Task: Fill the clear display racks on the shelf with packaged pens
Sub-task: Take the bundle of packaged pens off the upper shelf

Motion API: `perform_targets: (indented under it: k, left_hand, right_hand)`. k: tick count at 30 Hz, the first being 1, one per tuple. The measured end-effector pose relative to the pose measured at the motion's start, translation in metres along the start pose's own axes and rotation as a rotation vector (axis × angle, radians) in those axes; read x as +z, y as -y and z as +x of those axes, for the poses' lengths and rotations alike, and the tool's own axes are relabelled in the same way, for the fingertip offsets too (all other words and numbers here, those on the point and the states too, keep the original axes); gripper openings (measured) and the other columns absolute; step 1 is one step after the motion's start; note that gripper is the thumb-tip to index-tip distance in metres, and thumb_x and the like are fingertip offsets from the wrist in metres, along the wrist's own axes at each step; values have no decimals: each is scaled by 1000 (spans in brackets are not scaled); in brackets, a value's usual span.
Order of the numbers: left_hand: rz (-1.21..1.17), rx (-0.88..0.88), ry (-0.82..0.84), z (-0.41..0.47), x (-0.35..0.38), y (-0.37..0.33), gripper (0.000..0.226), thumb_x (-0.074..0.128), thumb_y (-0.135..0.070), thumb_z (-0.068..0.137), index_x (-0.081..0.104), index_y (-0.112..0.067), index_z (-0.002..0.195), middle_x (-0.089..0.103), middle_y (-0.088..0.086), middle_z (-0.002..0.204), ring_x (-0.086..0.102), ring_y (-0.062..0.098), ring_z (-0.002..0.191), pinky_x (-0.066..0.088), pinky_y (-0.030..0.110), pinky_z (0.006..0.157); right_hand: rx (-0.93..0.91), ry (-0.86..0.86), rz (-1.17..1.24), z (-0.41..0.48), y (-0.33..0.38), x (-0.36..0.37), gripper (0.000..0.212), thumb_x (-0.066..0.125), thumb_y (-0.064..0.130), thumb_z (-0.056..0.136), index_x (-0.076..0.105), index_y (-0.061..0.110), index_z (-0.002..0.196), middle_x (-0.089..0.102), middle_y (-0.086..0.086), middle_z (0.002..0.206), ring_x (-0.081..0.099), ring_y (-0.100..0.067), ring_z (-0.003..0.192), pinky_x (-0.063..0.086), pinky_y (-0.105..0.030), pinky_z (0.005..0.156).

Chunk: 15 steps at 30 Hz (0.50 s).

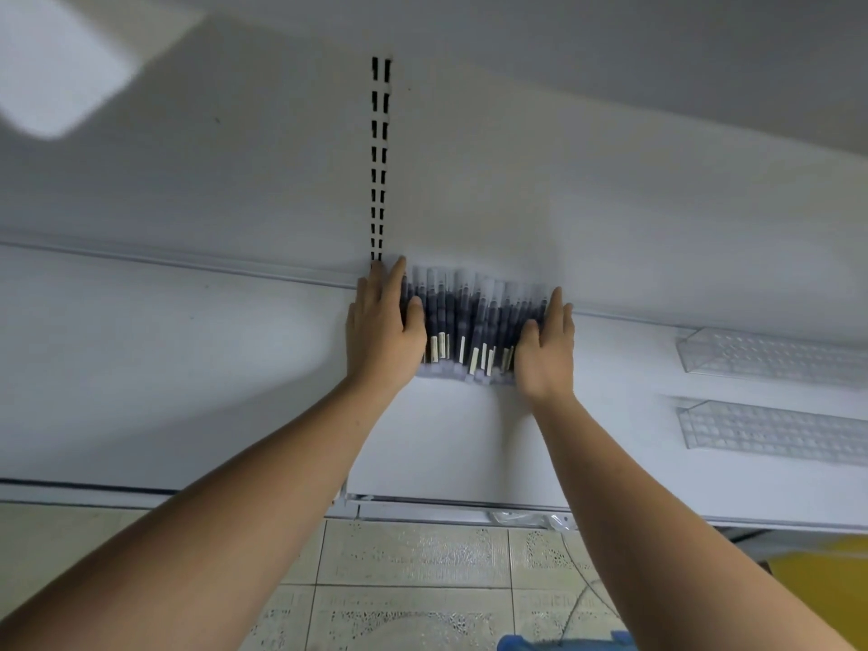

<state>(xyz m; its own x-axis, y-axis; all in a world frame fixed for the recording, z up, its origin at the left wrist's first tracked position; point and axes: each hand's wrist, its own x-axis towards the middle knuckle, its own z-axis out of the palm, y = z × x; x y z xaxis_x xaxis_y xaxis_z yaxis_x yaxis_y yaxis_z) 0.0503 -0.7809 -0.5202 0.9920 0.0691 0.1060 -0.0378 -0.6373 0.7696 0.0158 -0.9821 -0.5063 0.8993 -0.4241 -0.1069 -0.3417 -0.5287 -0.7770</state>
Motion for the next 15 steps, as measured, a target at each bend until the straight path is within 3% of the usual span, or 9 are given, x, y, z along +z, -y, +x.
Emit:
perform_targets:
  k: [4,9,12,15]
  left_hand:
    - [-137,27,89,-10,-10,5,68,49,-50,105,20,-36,164,3,1,175,2,22,161,14,42,126]
    - [-44,158,321,-18,-32,20,107,67,-76,82,4,-47,163,-18,-15,172,-18,10,158,11,44,127]
    - [45,247,402,-16,-37,22,136,72,-90,62,-2,-40,165,-24,-17,170,-24,12,157,15,50,128]
    - [108,281,428,-15,-37,23,147,77,-88,57,-4,-32,166,-28,-15,169,-25,18,157,14,51,126]
  right_hand:
    - [-91,106,49,-9,-5,-7,71,45,53,105,6,41,164,-9,7,173,-4,-14,160,7,-42,129]
    - [-248,270,-80,-18,-19,-23,121,70,83,71,0,47,162,-17,6,172,-16,-1,153,6,-34,124]
    - [-293,289,-132,-21,-18,-21,136,76,89,55,1,50,161,-18,6,171,-15,-12,158,12,-44,129]
    - [-348,301,-199,-20,-16,-20,141,74,93,48,3,48,161,-19,4,171,-17,-18,158,16,-54,128]
